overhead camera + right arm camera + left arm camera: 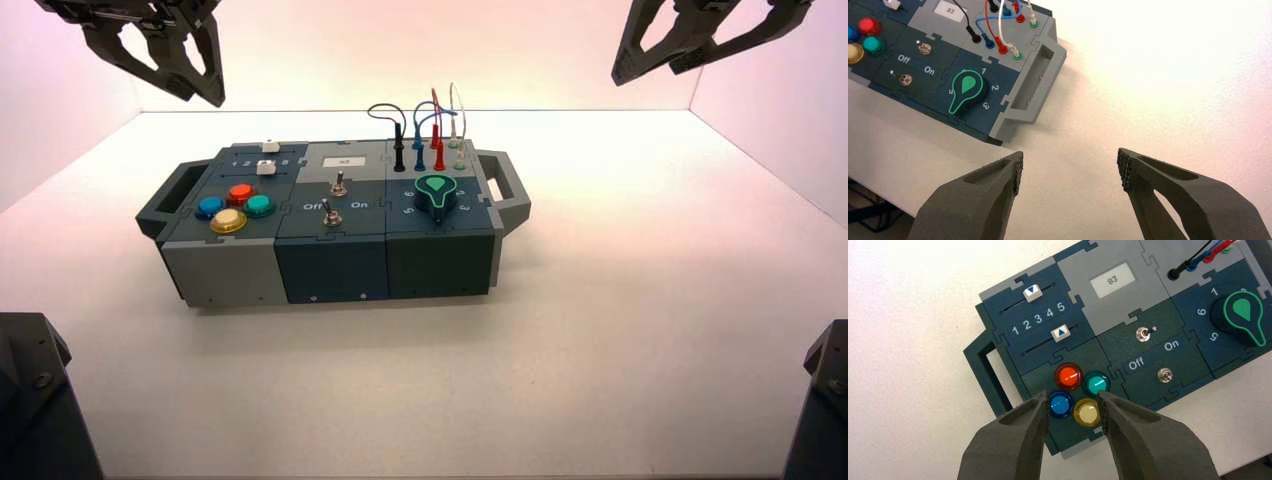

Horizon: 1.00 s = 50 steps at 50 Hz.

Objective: Move the bottom slider to position 5.

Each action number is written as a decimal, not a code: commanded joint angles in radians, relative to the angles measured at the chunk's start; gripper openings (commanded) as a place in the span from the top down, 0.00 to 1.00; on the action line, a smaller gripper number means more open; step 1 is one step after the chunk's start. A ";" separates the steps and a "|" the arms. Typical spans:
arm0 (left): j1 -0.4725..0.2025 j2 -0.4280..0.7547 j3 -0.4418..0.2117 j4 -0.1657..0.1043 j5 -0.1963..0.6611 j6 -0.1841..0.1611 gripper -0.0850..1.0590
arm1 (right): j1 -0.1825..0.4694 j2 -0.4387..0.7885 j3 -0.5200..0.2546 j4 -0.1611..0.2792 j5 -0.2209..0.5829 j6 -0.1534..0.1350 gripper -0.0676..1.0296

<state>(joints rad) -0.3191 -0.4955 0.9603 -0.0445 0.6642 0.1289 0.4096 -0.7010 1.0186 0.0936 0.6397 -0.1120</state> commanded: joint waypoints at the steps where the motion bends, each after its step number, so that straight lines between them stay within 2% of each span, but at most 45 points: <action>1: 0.005 -0.003 -0.029 0.003 -0.003 0.005 0.47 | -0.005 -0.002 -0.020 0.003 -0.005 0.002 0.05; 42: 0.012 -0.014 -0.026 0.003 -0.023 -0.002 0.47 | -0.005 -0.002 -0.020 0.005 -0.005 0.003 0.05; 45: 0.018 -0.014 -0.031 0.003 -0.026 -0.011 0.49 | -0.005 -0.002 -0.020 0.005 -0.005 0.002 0.05; 50: 0.035 -0.008 -0.037 0.002 -0.026 -0.028 0.58 | -0.005 -0.002 -0.020 0.005 -0.005 0.002 0.05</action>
<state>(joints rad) -0.3037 -0.4985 0.9603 -0.0414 0.6473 0.1120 0.4111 -0.7010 1.0186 0.0951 0.6397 -0.1120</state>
